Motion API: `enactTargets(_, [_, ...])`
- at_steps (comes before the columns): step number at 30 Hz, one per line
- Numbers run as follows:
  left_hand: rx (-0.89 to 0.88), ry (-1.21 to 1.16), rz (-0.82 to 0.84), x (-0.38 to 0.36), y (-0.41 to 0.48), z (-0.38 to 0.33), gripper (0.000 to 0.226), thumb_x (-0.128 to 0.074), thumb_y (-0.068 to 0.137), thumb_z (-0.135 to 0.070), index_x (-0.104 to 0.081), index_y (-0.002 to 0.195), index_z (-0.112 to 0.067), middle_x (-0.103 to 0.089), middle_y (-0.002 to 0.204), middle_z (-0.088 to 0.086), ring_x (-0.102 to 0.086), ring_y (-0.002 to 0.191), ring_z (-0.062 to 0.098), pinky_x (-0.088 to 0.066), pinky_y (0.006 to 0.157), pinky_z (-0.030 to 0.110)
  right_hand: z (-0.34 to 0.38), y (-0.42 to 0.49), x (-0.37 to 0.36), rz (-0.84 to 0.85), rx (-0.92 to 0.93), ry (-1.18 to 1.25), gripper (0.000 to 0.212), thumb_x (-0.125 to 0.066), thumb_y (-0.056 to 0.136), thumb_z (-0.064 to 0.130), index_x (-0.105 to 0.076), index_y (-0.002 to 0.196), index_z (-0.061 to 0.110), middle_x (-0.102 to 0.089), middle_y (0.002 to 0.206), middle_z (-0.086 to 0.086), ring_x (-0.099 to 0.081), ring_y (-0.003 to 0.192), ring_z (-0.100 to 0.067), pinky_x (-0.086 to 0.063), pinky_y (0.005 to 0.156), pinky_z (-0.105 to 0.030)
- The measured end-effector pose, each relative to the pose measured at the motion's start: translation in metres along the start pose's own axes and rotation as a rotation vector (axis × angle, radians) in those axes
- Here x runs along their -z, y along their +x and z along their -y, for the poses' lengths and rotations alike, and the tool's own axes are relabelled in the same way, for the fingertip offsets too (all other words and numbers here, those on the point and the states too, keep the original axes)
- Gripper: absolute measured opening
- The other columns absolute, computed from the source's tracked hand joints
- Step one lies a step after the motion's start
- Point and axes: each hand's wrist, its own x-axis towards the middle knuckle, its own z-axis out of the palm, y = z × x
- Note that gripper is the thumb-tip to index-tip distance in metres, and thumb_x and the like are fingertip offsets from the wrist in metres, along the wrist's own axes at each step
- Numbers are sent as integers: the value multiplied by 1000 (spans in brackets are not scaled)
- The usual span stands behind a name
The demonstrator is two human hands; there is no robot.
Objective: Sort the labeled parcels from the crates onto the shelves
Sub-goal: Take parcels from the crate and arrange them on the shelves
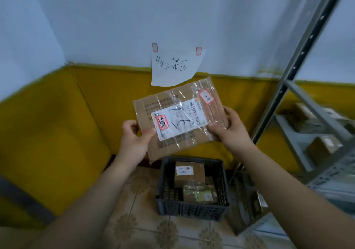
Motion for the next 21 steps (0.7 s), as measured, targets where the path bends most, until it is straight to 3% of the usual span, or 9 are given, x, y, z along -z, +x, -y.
enactTargets(2, [-70, 5, -37, -2, -17, -30, 65, -71, 86, -20, -28, 135, -27, -58, 112, 0, -58, 112, 24, -51, 79, 31, 10, -14, 16, 9, 34, 26, 58, -75, 85, 11, -43, 127, 36, -59, 114, 11, -66, 100, -15, -60, 83, -41])
enactTargets(4, [-136, 144, -14, 0, -34, -54, 97, -74, 84, -25, -5, 150, -42, -43, 141, 3, -45, 128, 22, -44, 102, 45, 18, -27, 33, 4, 65, 10, 58, -76, 84, 14, -45, 127, 38, -59, 117, 11, -65, 105, -16, -59, 85, -42])
enactTargets(5, [-161, 234, 2, 1, -43, -64, 102, -75, 83, -27, -1, 151, -44, -31, 149, 1, -38, 131, 18, -37, 107, 45, 21, -34, 41, -5, 81, -1, 59, -77, 83, 16, -46, 128, 37, -58, 119, 11, -63, 108, -16, -59, 87, -43])
enactTargets(7, [-204, 283, 34, 2, -60, -75, 93, -75, 82, -26, -14, 152, -38, -30, 150, -1, -36, 128, 11, -38, 102, 37, 30, -50, 55, -34, 131, -40, 64, -79, 81, 21, -46, 136, 30, -57, 125, 8, -60, 114, -17, -57, 90, -41])
enactTargets(9, [-219, 213, 50, -1, -77, -79, 75, -76, 81, -24, -32, 141, -32, -44, 140, 0, -49, 122, 15, -44, 89, 29, 36, -64, 66, -114, 171, -64, 74, -81, 80, 26, -42, 143, 24, -55, 130, 5, -58, 115, -15, -56, 86, -32])
enactTargets(12, [-223, 128, 67, -7, -103, -81, 57, -77, 81, -24, -38, 120, -34, -55, 124, -2, -57, 107, 15, -47, 76, 23, 46, -83, 69, -325, 155, 39, 77, -82, 77, 35, -41, 141, 25, -50, 134, 3, -56, 114, -15, -55, 79, -23])
enactTargets(14, [-249, 74, 92, -13, -119, -87, 52, -77, 82, -22, -40, 117, -32, -59, 117, -3, -60, 101, 14, -51, 76, 26, 61, -92, 69, -424, 133, 247, 75, -82, 77, 35, -43, 139, 25, -55, 129, 3, -60, 108, -14, -57, 83, -28])
enactTargets(17, [-255, 13, 168, -22, -137, -95, 49, -74, 84, -21, -41, 119, -30, -60, 109, -7, -61, 102, 15, -55, 85, 36, 82, -108, 70, -410, 172, 382, 79, -77, 83, 14, -33, 147, 26, -62, 118, 7, -66, 96, -8, -60, 79, -32])
enactTargets(21, [-265, -11, 212, -19, -158, -102, 45, -69, 87, -25, -39, 119, -32, -60, 112, -5, -61, 106, 19, -54, 89, 41, 94, -142, 66, -361, 180, 317, 104, -77, 83, 11, -8, 151, 49, -55, 138, 2, -65, 112, -24, -59, 82, -53])
